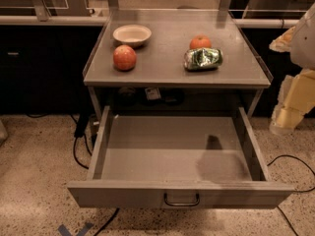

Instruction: Place apple into top drawer

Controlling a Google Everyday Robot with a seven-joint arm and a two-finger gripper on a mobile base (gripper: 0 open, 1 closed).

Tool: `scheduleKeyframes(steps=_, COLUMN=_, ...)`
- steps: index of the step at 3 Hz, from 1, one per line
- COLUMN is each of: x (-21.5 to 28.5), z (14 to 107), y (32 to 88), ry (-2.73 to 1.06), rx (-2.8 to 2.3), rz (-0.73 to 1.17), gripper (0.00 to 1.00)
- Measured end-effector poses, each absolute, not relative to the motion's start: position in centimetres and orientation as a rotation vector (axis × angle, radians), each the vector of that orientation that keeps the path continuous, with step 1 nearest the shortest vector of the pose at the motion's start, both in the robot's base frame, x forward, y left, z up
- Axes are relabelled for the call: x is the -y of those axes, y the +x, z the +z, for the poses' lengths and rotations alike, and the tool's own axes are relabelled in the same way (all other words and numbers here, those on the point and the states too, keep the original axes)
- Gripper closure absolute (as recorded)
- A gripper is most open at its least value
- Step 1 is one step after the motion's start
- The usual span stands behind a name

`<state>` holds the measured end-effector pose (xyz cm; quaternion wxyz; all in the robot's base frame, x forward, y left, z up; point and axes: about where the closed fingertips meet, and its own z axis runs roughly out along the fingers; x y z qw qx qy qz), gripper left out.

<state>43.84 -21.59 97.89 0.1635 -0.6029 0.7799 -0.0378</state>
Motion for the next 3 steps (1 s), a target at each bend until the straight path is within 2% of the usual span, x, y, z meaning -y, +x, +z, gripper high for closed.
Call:
scheduleKeyframes(steps=1, x=21.6, z=98.0, y=43.9, ry=-1.718, rx=-2.22, rz=-0.113, gripper=0.0)
scheduleKeyframes(steps=3, x=17.4, z=96.8, y=50.1, ry=-1.879, rx=-2.097, rz=-0.107, gripper=0.0)
